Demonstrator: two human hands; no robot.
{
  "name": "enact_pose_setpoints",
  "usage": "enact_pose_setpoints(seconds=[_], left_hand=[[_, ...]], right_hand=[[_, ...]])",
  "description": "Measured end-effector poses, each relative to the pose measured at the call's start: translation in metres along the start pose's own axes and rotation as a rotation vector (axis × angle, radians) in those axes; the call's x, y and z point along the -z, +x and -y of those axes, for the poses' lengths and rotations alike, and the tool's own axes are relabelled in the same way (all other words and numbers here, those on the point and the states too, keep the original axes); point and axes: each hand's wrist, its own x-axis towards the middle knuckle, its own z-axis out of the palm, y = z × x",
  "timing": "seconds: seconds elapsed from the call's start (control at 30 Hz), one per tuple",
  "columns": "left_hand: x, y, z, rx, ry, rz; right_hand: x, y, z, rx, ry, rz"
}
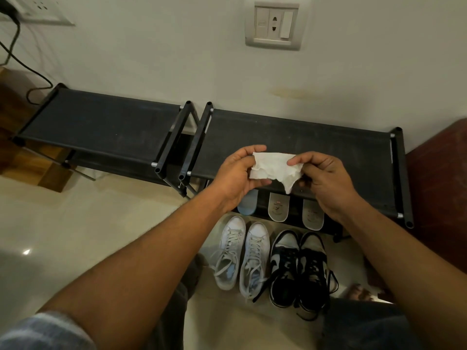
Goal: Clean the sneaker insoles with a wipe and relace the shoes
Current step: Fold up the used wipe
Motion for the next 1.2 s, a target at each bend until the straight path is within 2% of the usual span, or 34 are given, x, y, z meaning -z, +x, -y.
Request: enact_pose_setpoints(seconds=[0.13,0.27,0.4,0.5,0.7,0.83,1.2], left_hand=[[0.003,-0.001,0.0,0.186,-0.021,0.046],[0.002,-0.003,-0.003,0.229,0.004,0.083],[0.001,-0.002,0.0,0.066,0.104,0.018],[0.001,0.0,0.004,-0.067,0.177,-0.017],[-0.003,-0.003,0.006,-0.25,0.335,-0.031],[0.0,0.002,0.007,-0.305,0.403,-0.093],[0.0,0.001,0.003,-0.349,0.359,-0.225]], right_hand=[[-0.002,0.001,0.0,-0.023,0.052,-0.003],[-0.001,0.003,-0.005,-0.039,0.052,0.012],[-0.002,-0.001,0.002,-0.067,0.073,0.0],[0.0,-0.002,0.008,-0.178,0.139,0.005],[-0.001,-0.004,-0.006,-0.173,0.025,0.19],[0.002,0.0,-0.009,-0.196,0.057,0.103],[0.004,0.002,-0.008,-0.226,0.01,0.162]])
